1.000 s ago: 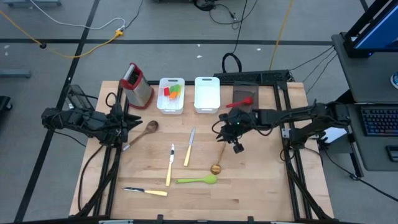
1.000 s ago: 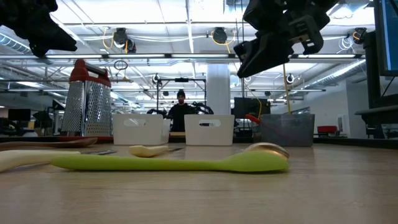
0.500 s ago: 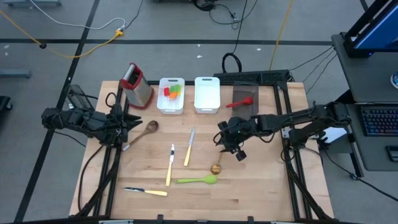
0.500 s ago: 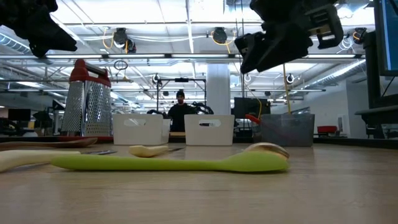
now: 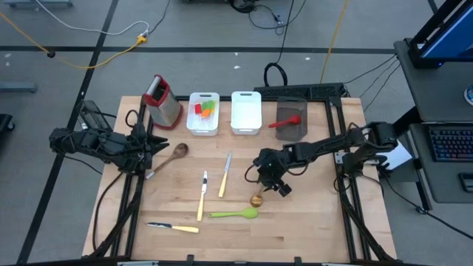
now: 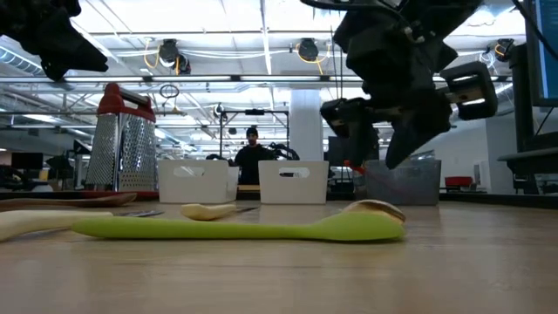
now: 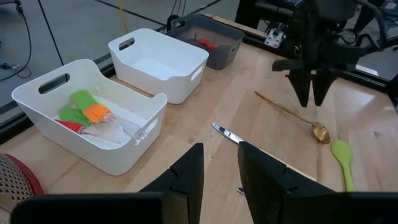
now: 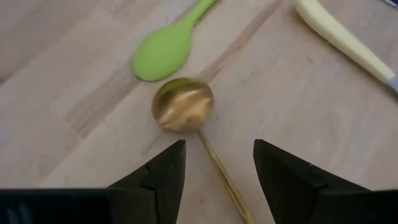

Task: Pick & Place Kitchen Items
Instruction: Put the yellow serving spoon into the black bin

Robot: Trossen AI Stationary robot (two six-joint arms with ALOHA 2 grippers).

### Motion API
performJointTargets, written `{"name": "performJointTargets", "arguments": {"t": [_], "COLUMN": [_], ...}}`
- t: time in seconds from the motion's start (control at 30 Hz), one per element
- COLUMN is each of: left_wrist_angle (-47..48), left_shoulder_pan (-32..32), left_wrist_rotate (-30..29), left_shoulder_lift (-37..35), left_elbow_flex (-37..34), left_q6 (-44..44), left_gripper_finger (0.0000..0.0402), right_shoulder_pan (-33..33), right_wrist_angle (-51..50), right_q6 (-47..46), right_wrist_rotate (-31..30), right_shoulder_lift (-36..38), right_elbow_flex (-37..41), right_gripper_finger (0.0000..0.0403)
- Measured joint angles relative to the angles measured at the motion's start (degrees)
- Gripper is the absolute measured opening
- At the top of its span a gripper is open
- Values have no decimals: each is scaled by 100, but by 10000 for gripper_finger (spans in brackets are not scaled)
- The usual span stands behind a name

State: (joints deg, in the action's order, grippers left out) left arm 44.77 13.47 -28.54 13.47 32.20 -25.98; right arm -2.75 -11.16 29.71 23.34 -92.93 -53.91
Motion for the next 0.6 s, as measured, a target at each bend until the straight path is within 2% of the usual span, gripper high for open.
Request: {"name": "performJointTargets", "arguments": {"t": [0.3,0.5,0.6], "left_wrist_angle": [-4,0,1], "left_shoulder_pan": [0,0,0], "left_wrist_rotate": [-3,-4,-3], "left_shoulder_lift": [0,2,2], "left_elbow_flex": [1,1,1], "left_q6": [0,0,2], "left_gripper_finger": [102,102,102], "right_shoulder_pan": [1,12,12], "right_wrist_angle": [-16,-50,-54], "right_q6": [537,706,884], "right_wrist_rotate": [246,183,-93], "right_shoulder_lift": [-263,-302,-367], "right_elbow_flex": [0,0,1], "right_gripper_finger": [181,180,178]}}
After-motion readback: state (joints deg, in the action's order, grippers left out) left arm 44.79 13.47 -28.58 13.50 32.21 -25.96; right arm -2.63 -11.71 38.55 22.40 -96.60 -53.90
